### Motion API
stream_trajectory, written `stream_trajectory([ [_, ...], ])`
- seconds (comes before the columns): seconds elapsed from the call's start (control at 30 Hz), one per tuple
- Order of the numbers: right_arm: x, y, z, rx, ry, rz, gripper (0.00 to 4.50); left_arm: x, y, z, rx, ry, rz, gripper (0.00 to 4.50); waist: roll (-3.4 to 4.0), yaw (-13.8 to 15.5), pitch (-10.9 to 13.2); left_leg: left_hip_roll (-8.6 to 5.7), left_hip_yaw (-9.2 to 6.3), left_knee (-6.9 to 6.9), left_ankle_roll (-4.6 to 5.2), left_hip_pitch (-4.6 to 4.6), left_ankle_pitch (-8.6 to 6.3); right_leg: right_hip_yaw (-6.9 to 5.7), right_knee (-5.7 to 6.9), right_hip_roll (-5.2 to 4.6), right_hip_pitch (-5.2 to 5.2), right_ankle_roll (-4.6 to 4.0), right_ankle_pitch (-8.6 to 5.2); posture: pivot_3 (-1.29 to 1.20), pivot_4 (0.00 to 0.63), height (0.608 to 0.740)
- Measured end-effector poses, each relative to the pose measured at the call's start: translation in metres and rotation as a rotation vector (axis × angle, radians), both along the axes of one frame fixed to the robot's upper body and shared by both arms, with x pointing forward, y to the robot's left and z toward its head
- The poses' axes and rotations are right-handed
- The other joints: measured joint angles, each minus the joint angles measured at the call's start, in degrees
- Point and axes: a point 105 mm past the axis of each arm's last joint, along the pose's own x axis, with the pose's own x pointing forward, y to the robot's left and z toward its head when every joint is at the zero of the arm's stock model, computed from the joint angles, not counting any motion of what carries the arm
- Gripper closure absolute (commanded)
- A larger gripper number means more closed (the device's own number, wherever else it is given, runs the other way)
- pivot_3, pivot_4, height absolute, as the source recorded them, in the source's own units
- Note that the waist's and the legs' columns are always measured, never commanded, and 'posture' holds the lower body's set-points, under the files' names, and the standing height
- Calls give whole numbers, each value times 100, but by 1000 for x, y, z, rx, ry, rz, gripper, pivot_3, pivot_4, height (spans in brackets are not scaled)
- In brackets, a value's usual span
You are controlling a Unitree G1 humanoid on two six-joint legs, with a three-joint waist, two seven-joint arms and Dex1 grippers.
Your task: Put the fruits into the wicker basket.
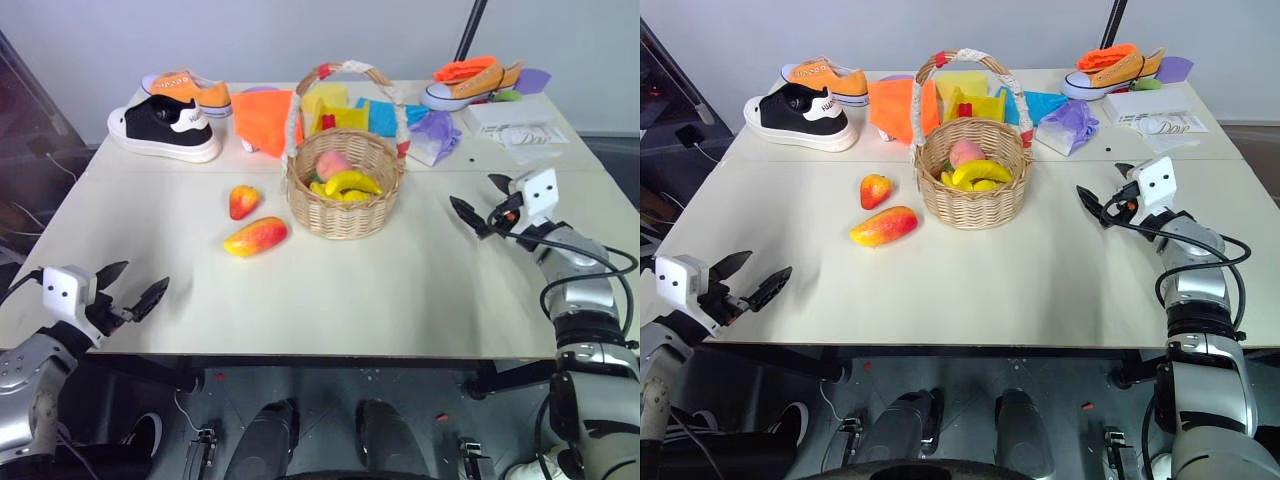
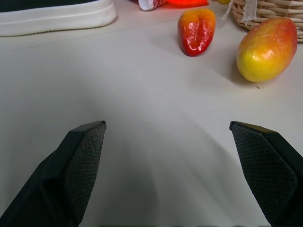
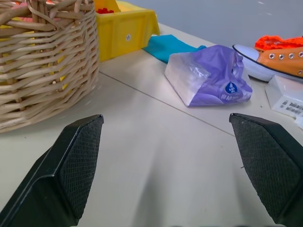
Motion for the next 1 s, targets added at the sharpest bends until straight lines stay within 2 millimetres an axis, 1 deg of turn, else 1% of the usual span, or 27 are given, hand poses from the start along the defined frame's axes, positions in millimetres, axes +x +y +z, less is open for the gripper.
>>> stream_trajectory([
  [0.3, 0, -1, -2, 2, 5, -2, 47, 9, -5, 11, 18, -52, -7, 0, 0, -1, 0, -1, 0, 0, 0, 0, 0, 0, 0, 1, 0, 7, 4, 0, 150, 740],
  [0.47, -1, 0, -2, 2, 8, 5, 47, 9, -15, 18, -4, -84, -57, 0, 0, -6, 0, 0, 0, 0, 0, 1, 0, 0, 0, 1, 0, 10, 5, 0, 150, 740],
  [0.67, -4, 1, -5, 1, 18, 11, 47, 11, -22, 16, -31, -86, -79, 0, 0, -2, 0, 0, 0, 0, 0, 0, 0, 0, 1, 1, 0, 12, 6, 0, 150, 740],
  [0.87, -7, 6, 5, 21, -8, 32, 47, 13, -28, 22, -31, -106, -105, 0, 1, 0, 0, 0, 0, 0, 0, 0, 0, 0, 0, 1, 0, 13, 7, 0, 150, 740],
  [1.0, -9, 12, 7, 38, -9, 55, 47, 14, -31, 20, -35, -95, -116, 0, 1, -2, 0, 0, 0, 0, 0, 1, 0, 0, 1, 1, 0, 13, 7, 0, 150, 740],
])
